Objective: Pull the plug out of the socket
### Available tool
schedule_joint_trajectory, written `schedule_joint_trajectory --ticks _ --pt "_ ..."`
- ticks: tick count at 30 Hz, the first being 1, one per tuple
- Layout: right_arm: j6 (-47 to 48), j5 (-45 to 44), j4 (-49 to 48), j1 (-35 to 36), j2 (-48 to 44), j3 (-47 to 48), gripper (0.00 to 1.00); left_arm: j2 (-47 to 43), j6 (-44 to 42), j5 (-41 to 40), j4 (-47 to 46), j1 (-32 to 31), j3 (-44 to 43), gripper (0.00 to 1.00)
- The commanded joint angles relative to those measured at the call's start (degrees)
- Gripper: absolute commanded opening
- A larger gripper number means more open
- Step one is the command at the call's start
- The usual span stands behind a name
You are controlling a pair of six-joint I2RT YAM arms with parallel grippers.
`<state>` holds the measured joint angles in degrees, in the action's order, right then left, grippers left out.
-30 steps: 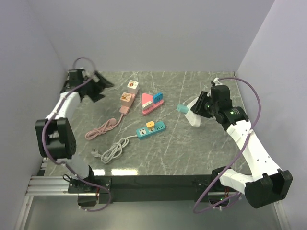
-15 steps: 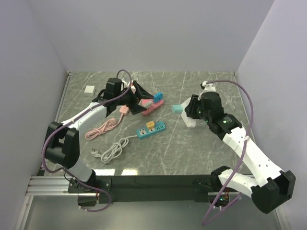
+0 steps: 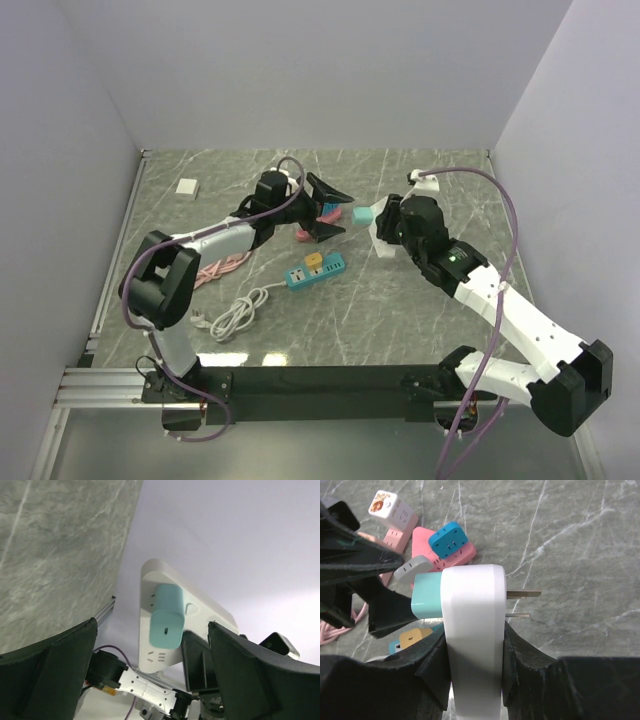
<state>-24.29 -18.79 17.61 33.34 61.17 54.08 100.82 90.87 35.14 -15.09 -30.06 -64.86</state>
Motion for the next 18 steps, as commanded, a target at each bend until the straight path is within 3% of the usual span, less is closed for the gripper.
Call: schedule_joint_trajectory --ticks 1,7,9,12,18 --pt "-0.7 -2.5 -4.8 1.6 0.8 2.2 0.0 1.9 6.7 0.1 -10.2 -1.0 -1.0 0.97" --pt "-1.1 -2.4 -4.9 2.5 1.3 2.2 0.0 3.6 7.2 -0.4 -10.2 -3.0 -3.5 0.94" --pt "-1.1 -2.5 -5.0 2.7 1.4 2.3 0.0 4.2 7.2 -0.2 -10.5 -3.5 -3.4 0.88" --pt "-0.6 -2.1 -4.9 2.9 2.2 3.0 0.0 4.5 9.1 -0.4 -14.8 -4.4 -1.6 0.78" --pt "-0.5 -2.6 -5.1 3.8 2.6 2.3 0.0 4.8 11.3 -0.8 -18.7 -5.5 0.0 0.48"
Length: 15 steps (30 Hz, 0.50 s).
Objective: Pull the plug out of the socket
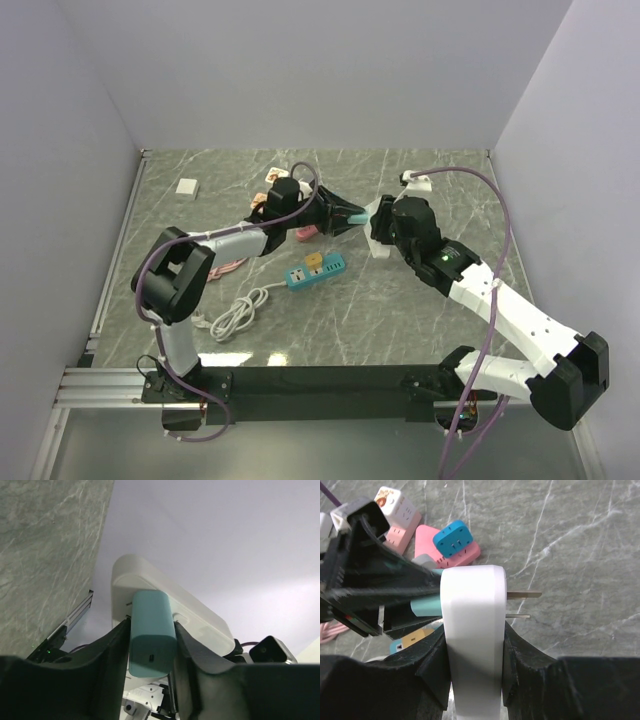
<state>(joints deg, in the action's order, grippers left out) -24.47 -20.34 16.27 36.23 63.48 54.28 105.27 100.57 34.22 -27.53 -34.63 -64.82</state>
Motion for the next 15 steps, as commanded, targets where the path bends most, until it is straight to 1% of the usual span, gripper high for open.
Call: schedule_joint_trajectory --ticks 1,6,7,9,10,13,15 --pt "-0.4 -1.0 -3.8 1.1 0.3 2.1 0.0 0.4 0.7 0.1 -5.4 -1.1 -0.6 0.41" --pt "-0.3 0.4 -4.0 1.1 -0.4 2.0 0.0 0.2 -0.7 0.2 -4.6 -1.1 0.2 0.3" --pt "-0.3 0.6 -3.7 1.0 -0.3 2.4 0.0 0.2 -1.6 0.2 -4.3 -1.1 0.5 0.24" --pt "-1.0 -0.1 -2.0 1.0 0.2 3.0 0.0 0.0 -2.8 0.2 -3.2 -1.1 0.3 0.15" --pt "-1.6 -0.7 -1.3 1.0 0.8 3.7 0.0 -0.2 -3.8 0.3 -3.1 -1.1 0.2 0.01" --pt "-3.1 -4.9 2.2 0.4 3.5 5.3 0.0 -1.2 -5.0 0.6 -2.7 -1.1 0.6 0.0" --pt "-3.9 -6.9 6.9 -1.1 5.8 6.6 0.0 -1.8 -6.1 0.7 -1.0 -1.1 0.5 0.0"
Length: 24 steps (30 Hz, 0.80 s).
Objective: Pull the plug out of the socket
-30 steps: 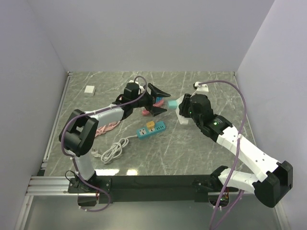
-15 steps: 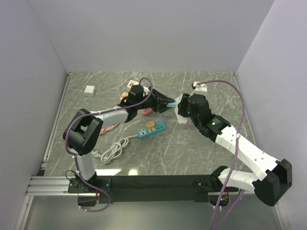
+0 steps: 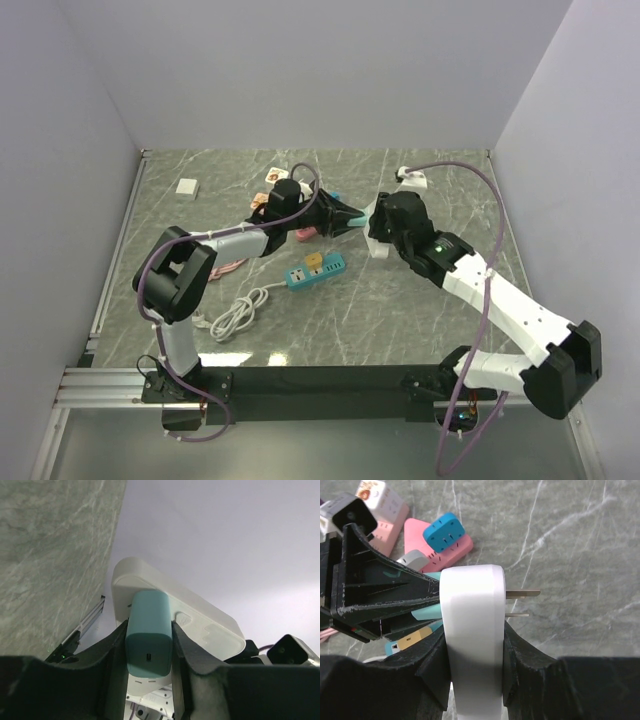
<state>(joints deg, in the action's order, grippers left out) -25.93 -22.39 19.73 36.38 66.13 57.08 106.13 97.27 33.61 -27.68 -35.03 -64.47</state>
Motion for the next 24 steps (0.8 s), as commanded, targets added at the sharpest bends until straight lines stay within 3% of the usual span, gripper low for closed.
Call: schedule_joint_trajectory --ticks 1,10,17,19,22,24 --pt "-3.4 -6.3 5.0 -2.2 4.3 4.8 0.0 -3.4 -3.9 1.5 0.1 -0.5 0.1 0.0" --pt "-3.9 -8.6 9.5 -15.7 4.0 -0.1 0.0 -10.8 -5.7 3.9 2.5 7.2 5.4 0.0" --pt "-5.8 -7.8 11.5 -18.5 5.2 0.8 0.0 -13.0 -8.3 10.3 6.6 16.0 3.5 0.0" --pt "-6.7 -7.3 11.4 -19.7 5.4 0.5 0.0 -10.8 -14.2 13.4 10.2 20.7 -0.3 0.0" --pt "-9.2 -7.6 13.7 -22.7 7.8 1.5 0.0 -5.6 -30.1 11.5 29.3 28.1 -9.3 0.0" --pt "-10.3 -7.1 14.5 -25.3 8.8 2.0 0.0 -3.2 -35.9 10.4 34.2 32.0 -12.9 0.0"
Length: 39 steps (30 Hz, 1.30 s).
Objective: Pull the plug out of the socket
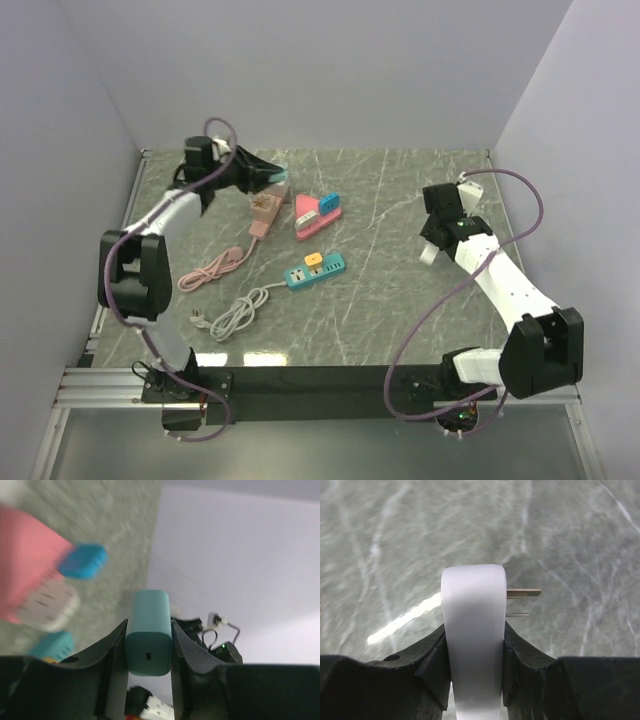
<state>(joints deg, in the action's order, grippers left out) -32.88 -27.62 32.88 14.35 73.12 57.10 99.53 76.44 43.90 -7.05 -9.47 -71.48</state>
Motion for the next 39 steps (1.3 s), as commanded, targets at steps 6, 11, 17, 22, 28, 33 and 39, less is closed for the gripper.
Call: schedule_joint_trajectory --ticks 6,11,17,22,28,33,39 --pt "-5.5 -0.3 2.4 -6.4 6.9 3.7 0.0 16.6 -17.7 -2.1 17.3 19.4 -17.3 0.0" --pt "-5.4 0.5 1.2 -7.4 7.0 3.4 0.0 24.0 -13.8 -5.6 13.6 25.5 -21.1 0.02" --pt "-6.4 -1.0 1.7 -8.4 7.4 3.3 0.0 31.6 -8.6 -7.0 10.4 29.1 -25.8 0.09" --pt "-7.1 -2.1 2.8 -9.3 9.1 5.2 0.0 33.4 -6.7 -10.0 9.2 30.0 -25.9 0.3" --pt "-7.7 -1.7 3.3 -10.0 11.1 6.2 0.0 33.0 -5.6 -11.7 9.1 30.5 -24.4 0.67" --pt "-8.1 -1.6 3.6 -10.7 12.6 7.1 0.0 30.6 -5.7 -12.1 9.1 30.5 -23.1 0.93" --pt "-8.7 -3.5 5.2 -11.5 15.6 9.8 0.0 23.5 -6.5 -11.5 10.8 30.3 -17.6 0.98"
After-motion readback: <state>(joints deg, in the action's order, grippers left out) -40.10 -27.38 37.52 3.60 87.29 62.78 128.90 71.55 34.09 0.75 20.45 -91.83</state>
